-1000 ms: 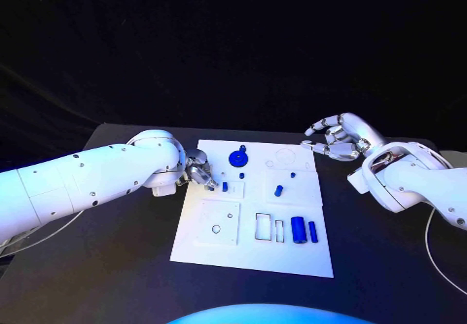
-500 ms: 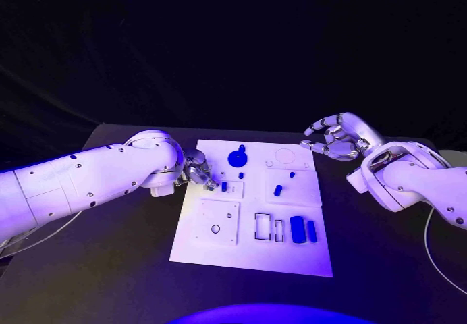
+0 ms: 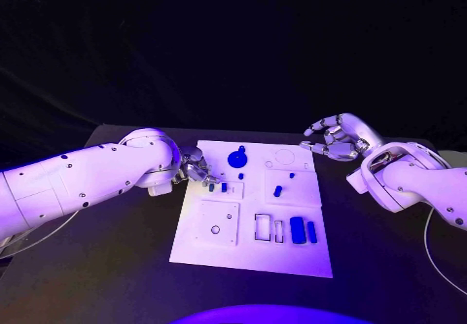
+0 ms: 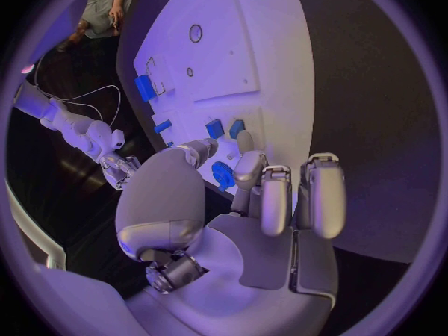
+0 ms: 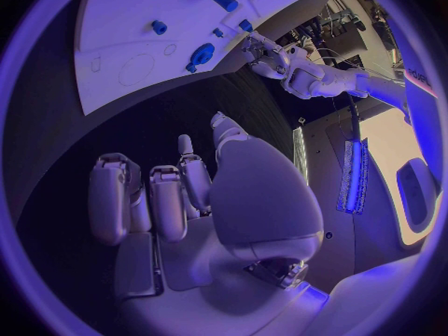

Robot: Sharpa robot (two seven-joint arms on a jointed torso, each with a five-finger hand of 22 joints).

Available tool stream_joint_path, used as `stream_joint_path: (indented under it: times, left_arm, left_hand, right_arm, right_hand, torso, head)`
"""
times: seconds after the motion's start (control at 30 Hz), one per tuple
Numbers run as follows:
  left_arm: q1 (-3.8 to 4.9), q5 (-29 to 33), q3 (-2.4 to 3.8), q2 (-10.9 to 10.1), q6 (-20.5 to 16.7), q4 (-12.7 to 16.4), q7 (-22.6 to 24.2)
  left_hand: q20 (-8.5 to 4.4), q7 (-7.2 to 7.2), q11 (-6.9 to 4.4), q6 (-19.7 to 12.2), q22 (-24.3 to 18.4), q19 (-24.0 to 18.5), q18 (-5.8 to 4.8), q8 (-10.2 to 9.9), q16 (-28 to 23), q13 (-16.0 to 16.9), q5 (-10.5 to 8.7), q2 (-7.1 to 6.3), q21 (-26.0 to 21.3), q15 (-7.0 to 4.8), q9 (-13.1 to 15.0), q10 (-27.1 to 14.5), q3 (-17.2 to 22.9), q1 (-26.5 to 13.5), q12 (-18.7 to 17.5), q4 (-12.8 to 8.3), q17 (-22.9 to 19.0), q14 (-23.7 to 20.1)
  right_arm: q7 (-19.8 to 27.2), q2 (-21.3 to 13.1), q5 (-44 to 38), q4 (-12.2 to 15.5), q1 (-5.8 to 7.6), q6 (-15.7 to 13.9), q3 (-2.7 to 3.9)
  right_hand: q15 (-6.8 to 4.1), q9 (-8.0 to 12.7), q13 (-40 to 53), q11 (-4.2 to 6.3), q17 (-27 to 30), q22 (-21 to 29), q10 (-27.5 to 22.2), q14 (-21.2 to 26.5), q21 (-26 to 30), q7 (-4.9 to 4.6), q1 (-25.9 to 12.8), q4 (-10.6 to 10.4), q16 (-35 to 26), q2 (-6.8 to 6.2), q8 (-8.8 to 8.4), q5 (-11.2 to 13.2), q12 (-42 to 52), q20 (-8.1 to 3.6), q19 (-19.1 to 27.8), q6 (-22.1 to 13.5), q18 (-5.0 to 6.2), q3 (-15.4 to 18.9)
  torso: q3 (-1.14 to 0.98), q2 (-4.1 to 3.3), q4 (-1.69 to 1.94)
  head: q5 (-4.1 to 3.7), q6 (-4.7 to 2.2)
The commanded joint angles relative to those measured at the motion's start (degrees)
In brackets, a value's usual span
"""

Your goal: Assemble the parts on the task board

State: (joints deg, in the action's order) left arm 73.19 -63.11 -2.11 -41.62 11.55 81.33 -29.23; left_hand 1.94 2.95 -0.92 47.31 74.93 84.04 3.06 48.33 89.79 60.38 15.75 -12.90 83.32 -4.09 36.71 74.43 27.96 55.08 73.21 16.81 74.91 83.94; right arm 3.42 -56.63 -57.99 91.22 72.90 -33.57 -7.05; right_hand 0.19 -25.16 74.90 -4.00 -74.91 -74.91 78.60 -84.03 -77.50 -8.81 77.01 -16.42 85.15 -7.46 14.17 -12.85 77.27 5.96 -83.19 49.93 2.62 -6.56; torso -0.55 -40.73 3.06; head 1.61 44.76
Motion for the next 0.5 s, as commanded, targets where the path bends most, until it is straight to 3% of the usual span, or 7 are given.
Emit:
stream_joint_path:
  times: [0.03, 0.1, 0.23, 0.3, 0.4, 0.47, 0.5]
  left_arm:
    - [0.04, 2.41, 0.43, -0.27, -3.80, 0.66, 1.21]
    - [0.06, 4.88, 0.81, -0.62, -6.26, 0.97, 3.17]
    - [0.12, 8.84, 1.11, -0.95, -11.56, 0.93, 7.84]
    - [0.13, 9.14, 1.15, -0.89, -13.49, 0.81, 10.27]
    - [0.12, 6.98, 0.79, -0.54, -16.44, 0.68, 14.96]
    - [0.07, 4.17, 0.31, -0.03, -18.94, 0.47, 19.12]
    - [0.00, 2.32, 0.02, 0.31, -20.31, 0.32, 21.54]
  left_hand:
    - [-0.45, 0.13, -0.03, -0.26, 2.88, 0.96, -0.38, 0.12, 0.21, -0.72, -0.11, 0.18, -0.09, -0.27, -0.18, -0.79, -0.58, -0.60, -0.40, -0.05, 15.09, 6.06]
    - [-0.42, 0.26, 0.10, -0.72, 1.94, 0.55, -0.18, -0.06, 0.21, -2.02, -0.09, 0.30, -0.65, -0.20, -0.28, -1.72, -1.26, -0.68, -1.25, -0.07, 15.09, 6.06]
    - [0.20, 1.52, 1.24, -3.94, -2.69, -1.55, 0.76, -1.09, 0.21, -10.91, 0.08, 0.65, -3.67, 0.75, -0.77, -8.63, -3.93, 0.61, -7.51, -0.08, 15.09, 6.06]
    - [0.68, 2.55, 2.20, -6.17, -8.96, -4.54, 2.03, -1.78, -2.64, -17.09, 0.26, 0.90, -7.89, 1.62, -1.24, -14.09, -4.84, 2.29, -11.85, -0.18, 11.03, 4.27]
    - [2.02, 4.64, 4.11, -10.13, -12.07, -5.98, 2.55, -3.63, -5.72, -22.50, 0.42, 1.09, -10.43, 3.19, -2.83, -21.22, -4.58, 8.59, -16.97, -0.49, 6.96, 2.07]
    - [3.37, 6.10, 5.57, -11.70, -23.97, -12.41, 4.80, -5.66, -12.83, -25.19, 0.33, 0.63, -19.50, 4.57, -4.93, -25.32, -3.69, 14.60, -20.44, -1.13, -1.58, -3.72]
    - [3.66, 6.38, 5.84, -11.68, -23.86, -12.27, 4.75, -6.64, -12.77, -26.16, 0.10, 0.74, -19.63, 4.72, -6.02, -26.23, -2.12, 18.59, -21.31, -2.69, -1.72, -3.82]
  right_arm:
    - [0.52, 0.01, -0.22, 0.03, -0.04, 0.32, 0.00]
    - [0.54, 0.02, -0.22, 0.02, -0.04, 0.31, 0.00]
    - [0.51, -0.01, -0.20, 0.02, -0.04, 0.29, 0.00]
    - [0.49, -0.02, -0.20, 0.03, -0.04, 0.30, 0.00]
    - [0.49, -0.04, -0.20, 0.05, -0.04, 0.30, 0.00]
    - [0.51, -0.05, -0.19, 0.08, -0.04, 0.30, 0.00]
    - [0.53, -0.04, -0.19, 0.09, -0.04, 0.30, 0.00]
  right_hand:
    - [-0.44, -0.06, 1.65, 0.01, -1.19, -6.72, -0.26, -2.81, 0.27, 0.06, -0.71, -0.08, -0.34, 0.07, 0.16, -0.35, -0.23, -0.16, 0.28, -0.33, 0.56, 0.32]
    - [-0.44, -0.06, 1.65, 0.01, -1.19, -6.72, -0.26, -2.81, 0.27, 0.06, -0.71, -0.08, -0.34, 0.07, 0.16, -0.35, -0.23, -0.16, 0.28, -0.33, 0.56, 0.32]
    - [-0.44, -0.06, 1.65, 0.01, -1.19, -6.72, -0.26, -2.81, 0.27, 0.06, -0.71, -0.08, -0.34, 0.07, 0.16, -0.35, -0.23, -0.16, 0.28, -0.33, 0.56, 0.32]
    - [-0.44, -0.06, 1.65, 0.01, -1.19, -6.72, -0.26, -2.81, 0.27, 0.06, -0.71, -0.08, -0.34, 0.07, 0.16, -0.35, -0.23, -0.16, 0.28, -0.33, 0.56, 0.32]
    - [-0.44, -0.06, 1.65, 0.01, -1.19, -6.72, -0.26, -2.81, 0.27, 0.06, -0.71, -0.08, -0.34, 0.07, 0.16, -0.35, -0.23, -0.16, 0.28, -0.33, 0.56, 0.32]
    - [-0.44, -0.06, 1.55, 0.01, -1.17, -6.67, -0.34, -2.80, 0.37, 0.05, -0.80, -0.10, -0.36, 0.07, 0.19, -0.35, -0.32, -0.16, 0.32, -0.36, 0.58, 0.35]
    - [-0.44, -0.06, 1.55, 0.01, -1.17, -6.67, -0.34, -2.80, 0.37, 0.05, -0.80, -0.10, -0.36, 0.07, 0.19, -0.35, -0.32, -0.16, 0.32, -0.36, 0.58, 0.35]
  torso:
    - [-0.01, -0.02, 0.00]
    - [-0.02, -0.05, -0.01]
    - [-0.08, 0.01, 0.04]
    - [-0.05, -0.01, 0.08]
    - [-0.01, -0.02, 0.10]
    - [0.01, -0.03, 0.12]
    - [0.04, -0.03, 0.13]
  head:
    - [0.07, -0.12]
    - [0.07, -0.23]
    - [-0.16, -0.40]
    - [-0.29, -0.49]
    - [-0.39, -0.58]
    - [-0.59, -0.74]
    - [-0.69, -0.82]
